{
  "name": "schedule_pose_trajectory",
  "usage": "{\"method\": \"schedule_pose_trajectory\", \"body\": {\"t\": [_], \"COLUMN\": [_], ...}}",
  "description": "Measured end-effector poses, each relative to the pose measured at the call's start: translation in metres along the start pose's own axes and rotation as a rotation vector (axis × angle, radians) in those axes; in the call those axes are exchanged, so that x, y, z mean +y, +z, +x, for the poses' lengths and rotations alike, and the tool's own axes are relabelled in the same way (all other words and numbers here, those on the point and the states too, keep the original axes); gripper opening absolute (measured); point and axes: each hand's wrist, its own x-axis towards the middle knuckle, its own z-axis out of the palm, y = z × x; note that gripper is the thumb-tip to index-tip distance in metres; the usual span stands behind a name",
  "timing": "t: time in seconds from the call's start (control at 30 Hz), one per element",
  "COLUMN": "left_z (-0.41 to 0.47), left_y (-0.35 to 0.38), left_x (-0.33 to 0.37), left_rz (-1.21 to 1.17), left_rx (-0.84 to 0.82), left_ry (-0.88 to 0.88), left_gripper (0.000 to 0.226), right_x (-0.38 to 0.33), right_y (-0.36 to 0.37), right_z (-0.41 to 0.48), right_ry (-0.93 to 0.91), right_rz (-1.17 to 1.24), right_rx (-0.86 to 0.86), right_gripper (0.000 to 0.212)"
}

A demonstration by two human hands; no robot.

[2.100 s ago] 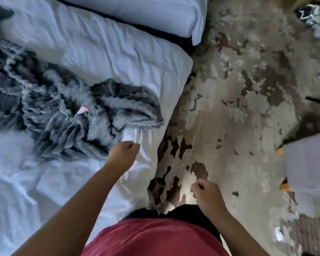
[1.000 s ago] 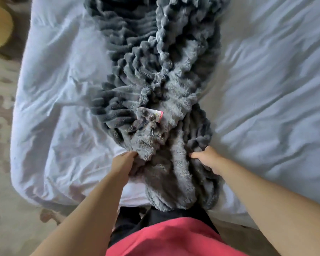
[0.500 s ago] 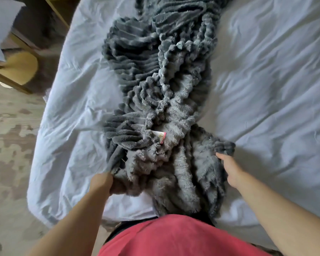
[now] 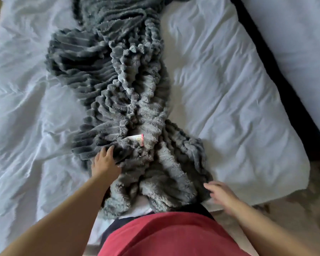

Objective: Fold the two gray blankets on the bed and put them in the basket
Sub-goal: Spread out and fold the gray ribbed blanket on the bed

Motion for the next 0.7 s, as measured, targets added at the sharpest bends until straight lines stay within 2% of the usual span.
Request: {"method": "schedule_pose_trajectory", "body": {"t": [0.07,0.13,0.2,0.27,0.33,0.43,0.5,0.53,0.57,0.63,0.7], "left_z": [0.009,0.010,0.007,-0.001,-0.015,-0.034,-0.038,-0.039,-0.040,-0.045,-0.054], "left_y": [0.018,0.033,0.037,0.034,0.023,-0.012,-0.060,-0.091,-0.124,-0.193,-0.245], "left_x": [-0.009,-0.021,-0.031,-0.037,-0.040,-0.031,-0.015,-0.009,-0.002,0.009,0.013], "left_rz": [0.150,0.250,0.295,0.159,-0.109,-0.679,-1.125,-1.358,-1.556,-1.883,-2.111], "left_rx": [-0.132,-0.249,-0.297,-0.285,-0.279,-0.192,-0.059,0.006,0.064,0.169,0.224], "left_ry": [-0.026,-0.042,0.034,0.004,-0.130,-0.307,-0.338,-0.290,-0.190,0.032,0.178], "left_gripper": [0.090,0.067,0.032,0.015,0.019,0.026,0.026,0.027,0.028,0.030,0.030], "right_x": [0.022,0.035,0.036,0.024,0.003,-0.054,-0.118,-0.157,-0.196,-0.268,-0.314], "right_y": [0.011,0.019,0.032,0.048,0.064,0.073,0.065,0.056,0.045,0.016,-0.019], "right_z": [0.006,0.017,0.026,0.026,0.011,-0.018,-0.050,-0.070,-0.091,-0.135,-0.183], "right_ry": [-0.023,-0.034,0.003,0.090,0.120,-0.016,-0.105,-0.154,-0.238,-0.487,-0.789], "right_rz": [-0.139,-0.144,0.056,0.229,0.220,0.165,0.341,0.454,0.561,0.708,0.805], "right_rx": [0.031,0.058,0.036,-0.008,-0.052,-0.045,-0.118,-0.187,-0.248,-0.321,-0.398], "right_gripper": [0.041,0.036,0.033,0.028,0.021,0.027,0.017,0.006,0.005,0.019,0.032]}}
